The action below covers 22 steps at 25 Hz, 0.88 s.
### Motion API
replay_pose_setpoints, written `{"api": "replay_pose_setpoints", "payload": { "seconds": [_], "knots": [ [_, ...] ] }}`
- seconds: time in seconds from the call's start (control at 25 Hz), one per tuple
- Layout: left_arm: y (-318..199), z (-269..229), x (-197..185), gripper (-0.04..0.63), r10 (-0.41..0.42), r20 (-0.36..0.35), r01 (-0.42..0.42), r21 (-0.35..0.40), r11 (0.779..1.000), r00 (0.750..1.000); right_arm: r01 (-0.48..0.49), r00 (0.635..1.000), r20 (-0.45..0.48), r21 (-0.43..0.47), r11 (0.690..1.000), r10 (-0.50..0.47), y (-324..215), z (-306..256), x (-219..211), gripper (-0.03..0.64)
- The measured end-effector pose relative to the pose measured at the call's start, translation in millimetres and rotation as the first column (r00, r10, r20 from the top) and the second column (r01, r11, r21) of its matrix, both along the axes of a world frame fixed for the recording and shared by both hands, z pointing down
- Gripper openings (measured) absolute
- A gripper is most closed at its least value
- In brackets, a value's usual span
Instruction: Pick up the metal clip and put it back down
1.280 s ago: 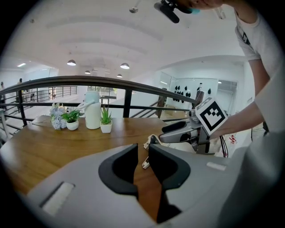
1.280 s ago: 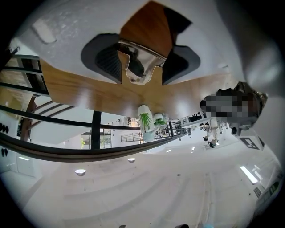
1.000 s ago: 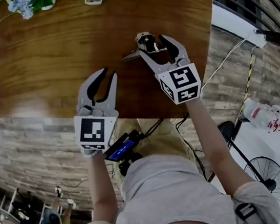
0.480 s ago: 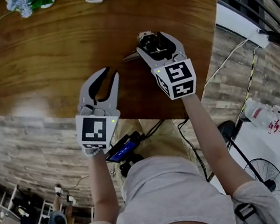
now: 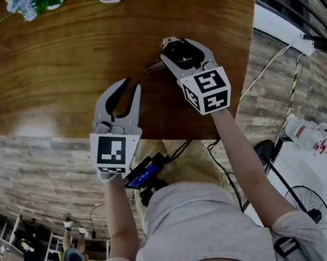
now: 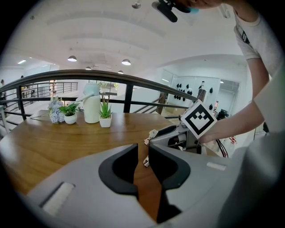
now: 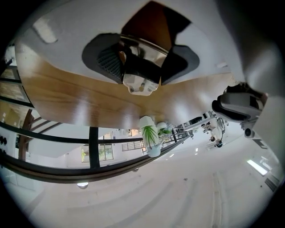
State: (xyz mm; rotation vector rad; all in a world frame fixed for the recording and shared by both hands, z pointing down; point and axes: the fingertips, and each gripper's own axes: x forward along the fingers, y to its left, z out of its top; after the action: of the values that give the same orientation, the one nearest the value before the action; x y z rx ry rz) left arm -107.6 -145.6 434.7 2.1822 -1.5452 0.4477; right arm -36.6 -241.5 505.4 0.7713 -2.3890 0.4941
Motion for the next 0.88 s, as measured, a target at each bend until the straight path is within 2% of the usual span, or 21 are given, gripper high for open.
{"api": "replay_pose_setpoints", "payload": {
  "seconds": [0.4, 0.88],
  "knots": [
    [-4, 9, 4, 0.078, 0.023, -0.006, -0.023, -0.022, 0.999, 1.0, -0.026, 0.998, 0.05, -0.041, 0.999, 0.028, 2, -12, 3, 0.261],
    [-17, 34, 15, 0.117, 0.07, -0.02, -0.072, -0.077, 0.994, 0.997, -0.042, 0.992, 0.119, -0.062, 0.997, 0.049, 4, -36, 1, 0.259]
  ]
}}
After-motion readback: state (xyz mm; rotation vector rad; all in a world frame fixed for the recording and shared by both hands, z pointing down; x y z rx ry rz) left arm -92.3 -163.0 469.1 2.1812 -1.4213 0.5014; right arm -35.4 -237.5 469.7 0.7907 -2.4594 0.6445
